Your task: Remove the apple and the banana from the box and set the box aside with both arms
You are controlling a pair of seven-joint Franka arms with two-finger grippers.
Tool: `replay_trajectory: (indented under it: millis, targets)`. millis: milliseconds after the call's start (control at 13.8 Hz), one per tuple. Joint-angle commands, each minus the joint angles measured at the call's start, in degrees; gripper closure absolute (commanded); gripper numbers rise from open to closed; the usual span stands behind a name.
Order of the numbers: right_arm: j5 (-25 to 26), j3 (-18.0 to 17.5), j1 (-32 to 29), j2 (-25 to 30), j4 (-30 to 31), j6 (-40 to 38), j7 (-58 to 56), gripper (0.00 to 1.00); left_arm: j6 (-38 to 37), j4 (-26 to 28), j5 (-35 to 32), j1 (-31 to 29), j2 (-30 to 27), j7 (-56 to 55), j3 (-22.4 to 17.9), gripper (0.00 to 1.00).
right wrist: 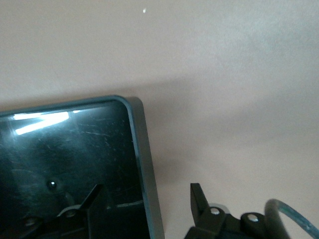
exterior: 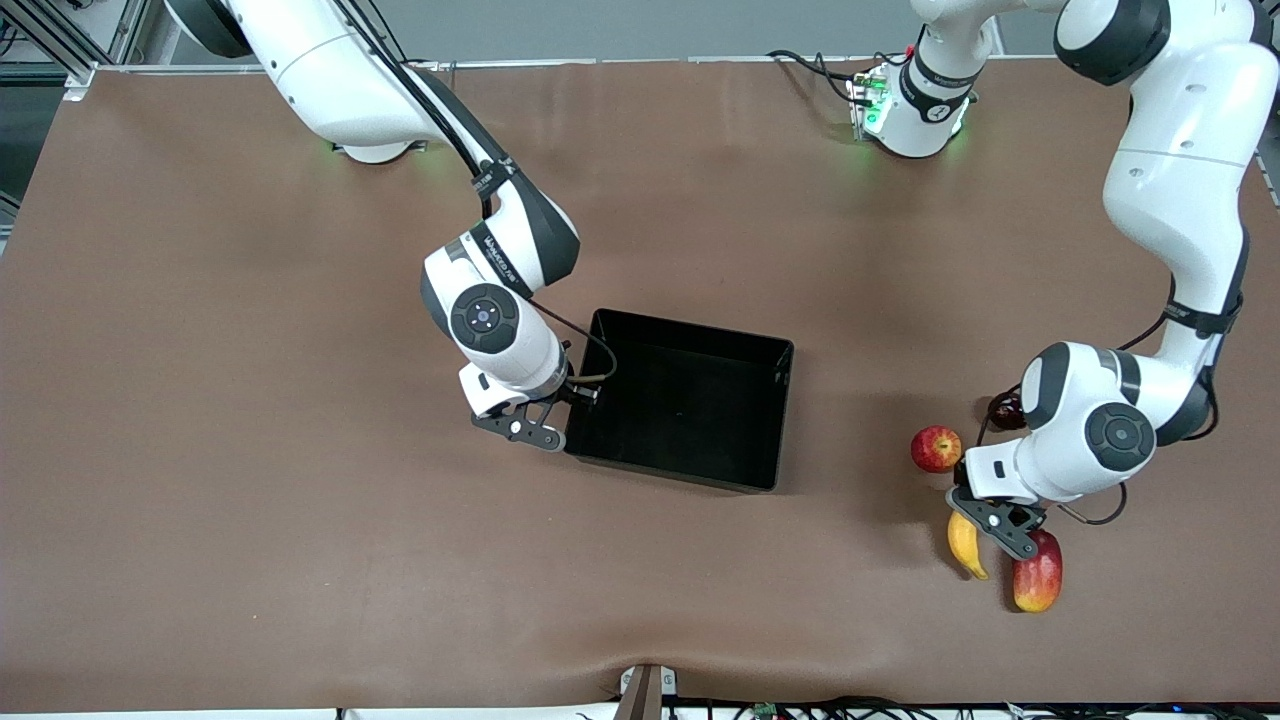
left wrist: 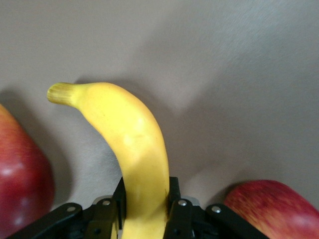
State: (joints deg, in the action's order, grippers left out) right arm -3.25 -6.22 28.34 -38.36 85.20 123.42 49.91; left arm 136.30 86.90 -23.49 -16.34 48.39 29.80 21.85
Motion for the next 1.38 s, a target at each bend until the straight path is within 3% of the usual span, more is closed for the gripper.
replay_trajectory:
  millis: [0, 72, 145, 217, 290, 435, 652, 870, 1087, 1304]
  targets:
    - [0.96, -0.29, 0.75, -1.1, -0.03, -0.28, 0.89, 0.61, 3.0, 2.75, -0.68, -1.85, -0.67, -0.18, 0.47, 1.0]
    - [1.05, -0.29, 0.84, -1.1, 0.23, -0.46, 0.8, 0.72, 3.0, 2.75, -0.68, -1.85, -0.84, -0.27, 0.47, 0.86]
    - [1.05, -0.29, 0.58, -1.02, 0.23, -0.72, 0.72, 0.84, 3.0, 2.75, -0.59, -1.85, -1.11, -0.71, 0.47, 0.25]
    - [1.05, -0.29, 0.57, -1.02, 0.23, -0.72, 0.72, 0.94, 3.0, 2.49, -1.29, -2.03, -1.46, -0.62, 0.56, 0.0]
    - [1.05, -0.29, 0.31, -0.84, 0.23, -0.72, 0.46, 1.0, 2.83, 2.23, -1.12, -1.42, -2.16, -0.97, 0.56, 0.0]
    - [0.96, -0.11, -0.3, -0.14, -0.38, -2.81, -0.07, 1.0, 0.21, 2.22, 0.02, -2.11, -4.52, -1.06, 1.26, 0.0]
    - [-0.96, 0.06, -3.28, 4.15, -2.23, -12.82, -3.31, 1.0, -7.69, 2.05, 7.74, -1.68, -10.58, -6.05, 1.26, 0.0]
    - [-6.5, 0.06, -10.83, 10.3, -1.79, -20.82, -12.8, 1.0, -13.68, 1.61, 8.63, -1.59, -14.72, -10.11, 1.26, 0.0]
    - [-6.6, 0.15, -17.59, 13.57, -1.61, -25.67, -15.0, 1.0, -19.12, 1.7, 9.51, -1.59, -19.46, -11.78, 1.26, 0.0]
    - [-6.6, 0.33, -25.85, 15.24, 1.1, -27.27, -26.5, 1.0, -26.76, 1.7, 9.6, -1.68, -25.96, -15.72, 1.35, 0.0]
